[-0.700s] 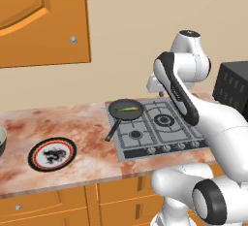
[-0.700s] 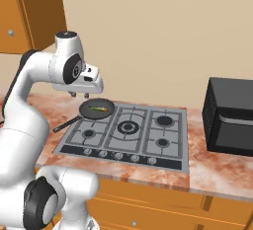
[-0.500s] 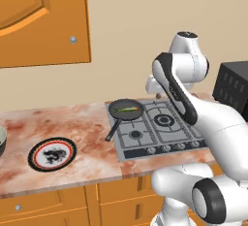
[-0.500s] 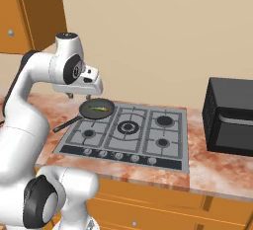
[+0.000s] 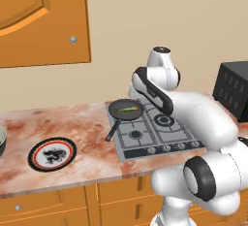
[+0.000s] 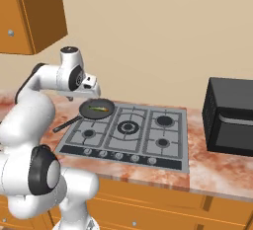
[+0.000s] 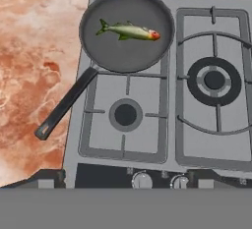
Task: Place the fish on the plate and place the carrot on the same plate.
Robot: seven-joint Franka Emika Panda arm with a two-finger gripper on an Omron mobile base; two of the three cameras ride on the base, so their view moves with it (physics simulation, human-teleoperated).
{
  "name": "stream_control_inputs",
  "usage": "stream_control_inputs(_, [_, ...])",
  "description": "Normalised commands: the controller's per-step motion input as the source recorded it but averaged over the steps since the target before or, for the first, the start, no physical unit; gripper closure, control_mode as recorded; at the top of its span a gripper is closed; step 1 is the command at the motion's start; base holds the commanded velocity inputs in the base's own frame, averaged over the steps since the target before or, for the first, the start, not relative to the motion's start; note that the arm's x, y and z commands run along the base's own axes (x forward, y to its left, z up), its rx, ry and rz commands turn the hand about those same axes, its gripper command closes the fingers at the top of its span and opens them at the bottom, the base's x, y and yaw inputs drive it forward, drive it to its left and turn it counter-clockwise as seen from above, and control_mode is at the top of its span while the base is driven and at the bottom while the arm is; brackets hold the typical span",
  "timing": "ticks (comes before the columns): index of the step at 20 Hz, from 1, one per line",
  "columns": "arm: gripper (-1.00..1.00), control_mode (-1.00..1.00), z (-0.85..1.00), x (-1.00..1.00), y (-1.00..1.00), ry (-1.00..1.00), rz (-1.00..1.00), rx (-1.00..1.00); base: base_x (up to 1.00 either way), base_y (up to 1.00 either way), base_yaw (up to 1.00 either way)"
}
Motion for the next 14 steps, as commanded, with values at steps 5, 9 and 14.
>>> stream_control_inputs(5, [-1.00,-1.00,-0.09,0.90,0.02,0.04,0.00,-0.03,0.00,0.00,0.00])
stream_control_inputs(9, [-1.00,-1.00,-0.04,0.74,0.00,0.07,0.00,-0.03,0.00,0.00,0.00])
stream_control_inputs(14, [-1.00,-1.00,-0.13,0.83,0.00,0.14,-0.03,-0.03,0.00,0.00,0.00])
